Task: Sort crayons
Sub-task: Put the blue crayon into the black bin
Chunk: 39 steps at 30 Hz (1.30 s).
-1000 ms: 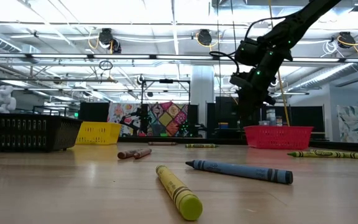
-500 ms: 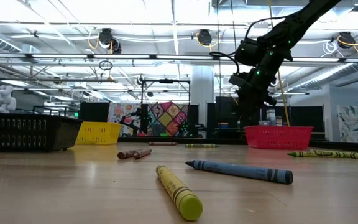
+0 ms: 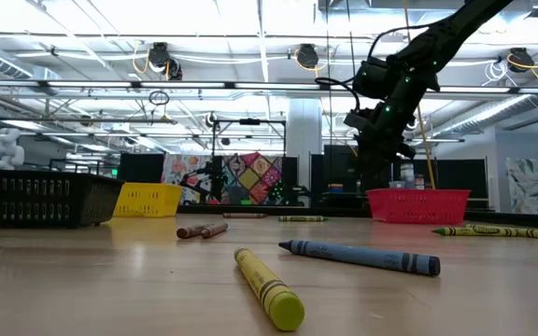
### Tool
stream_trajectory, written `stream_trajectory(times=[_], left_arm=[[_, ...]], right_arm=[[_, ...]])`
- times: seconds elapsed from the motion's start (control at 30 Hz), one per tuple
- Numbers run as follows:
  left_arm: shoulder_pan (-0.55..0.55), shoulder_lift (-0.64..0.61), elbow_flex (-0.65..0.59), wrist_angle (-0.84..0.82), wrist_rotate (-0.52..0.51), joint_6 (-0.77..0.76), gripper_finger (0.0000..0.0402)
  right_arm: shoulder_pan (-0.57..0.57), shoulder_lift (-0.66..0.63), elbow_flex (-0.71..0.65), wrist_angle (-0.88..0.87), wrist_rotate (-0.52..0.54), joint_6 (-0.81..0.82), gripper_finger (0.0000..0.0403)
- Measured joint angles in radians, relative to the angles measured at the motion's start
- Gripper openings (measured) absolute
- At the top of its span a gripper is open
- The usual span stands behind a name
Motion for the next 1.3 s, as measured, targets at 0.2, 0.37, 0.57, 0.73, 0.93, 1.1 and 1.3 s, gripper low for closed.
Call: stream_trajectory(times=[0.2,0.37,0.57,0.73,0.93,1.1,1.3], left_arm=[[0.000,-0.002,-0.025,0.038,0.002,-0.001,0.0138],[0.000,-0.001,-0.026,0.039,0.003,-0.002,0.0084],[-0.001,0.001,-0.027,0.049,0.020,-0.010,0.0009],[0.000,0.002,-0.025,0.049,0.020,-0.017,0.0008],[0.006,-0.002,-0.006,0.040,0.013,-0.089,0.0003],[0.007,-0.031,0.001,0.083,-0.030,-0.142,0.0002],[0.007,-0.106,0.004,0.097,-0.116,-0.238,0.0001]], right_arm=[[0.000,0.000,0.000,-0.003,0.000,-0.002,0.0132],[0.000,0.000,0.000,-0.003,0.000,-0.002,0.0132],[0.000,0.000,0.000,-0.003,0.000,-0.002,0.0132],[0.000,0.000,0.000,-0.005,0.000,-0.002,0.0132],[0.000,0.000,0.000,-0.006,0.000,-0.002,0.0132],[0.000,0.000,0.000,-0.006,0.000,-0.002,0.0132],[0.000,0.000,0.000,-0.006,0.000,-0.002,0.0132]])
